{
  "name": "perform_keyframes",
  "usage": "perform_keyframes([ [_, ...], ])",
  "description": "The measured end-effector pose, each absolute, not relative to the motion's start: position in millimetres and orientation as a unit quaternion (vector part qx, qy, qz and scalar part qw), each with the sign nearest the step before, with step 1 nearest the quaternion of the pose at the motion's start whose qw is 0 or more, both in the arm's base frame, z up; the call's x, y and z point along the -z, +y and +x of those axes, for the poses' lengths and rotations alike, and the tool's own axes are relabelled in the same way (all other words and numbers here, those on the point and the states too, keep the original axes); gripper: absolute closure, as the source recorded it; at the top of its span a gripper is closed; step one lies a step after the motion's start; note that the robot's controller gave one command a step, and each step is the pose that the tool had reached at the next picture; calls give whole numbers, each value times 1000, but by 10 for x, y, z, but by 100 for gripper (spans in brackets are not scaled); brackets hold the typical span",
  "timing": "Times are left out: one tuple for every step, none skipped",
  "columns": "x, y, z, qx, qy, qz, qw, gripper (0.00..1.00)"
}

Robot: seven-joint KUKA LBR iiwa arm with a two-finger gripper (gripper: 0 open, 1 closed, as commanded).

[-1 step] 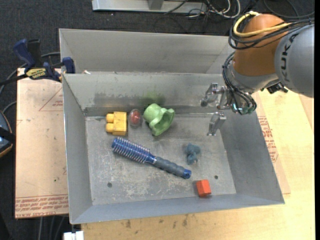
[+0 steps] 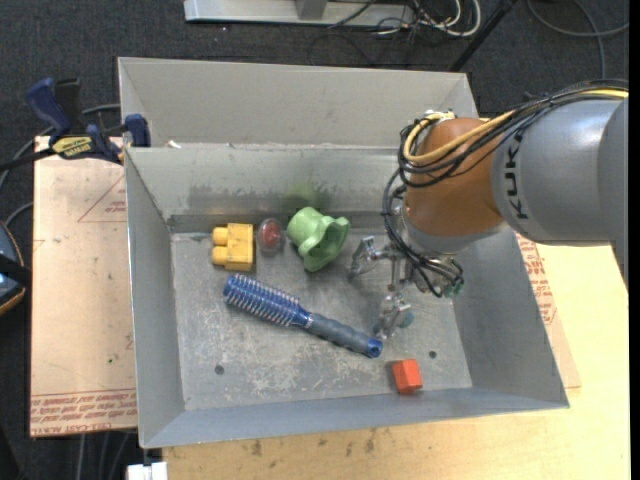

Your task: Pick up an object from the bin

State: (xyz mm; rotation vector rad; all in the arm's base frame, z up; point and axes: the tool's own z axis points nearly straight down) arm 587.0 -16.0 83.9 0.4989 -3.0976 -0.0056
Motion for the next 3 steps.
perform_keyframes([
  [-759,367,5223,-1,-980,197,-9,0],
  [-745,1916,5638,-3,-935,355,-4,0],
  [-772,1581,4914,-4,-869,495,-18,0],
])
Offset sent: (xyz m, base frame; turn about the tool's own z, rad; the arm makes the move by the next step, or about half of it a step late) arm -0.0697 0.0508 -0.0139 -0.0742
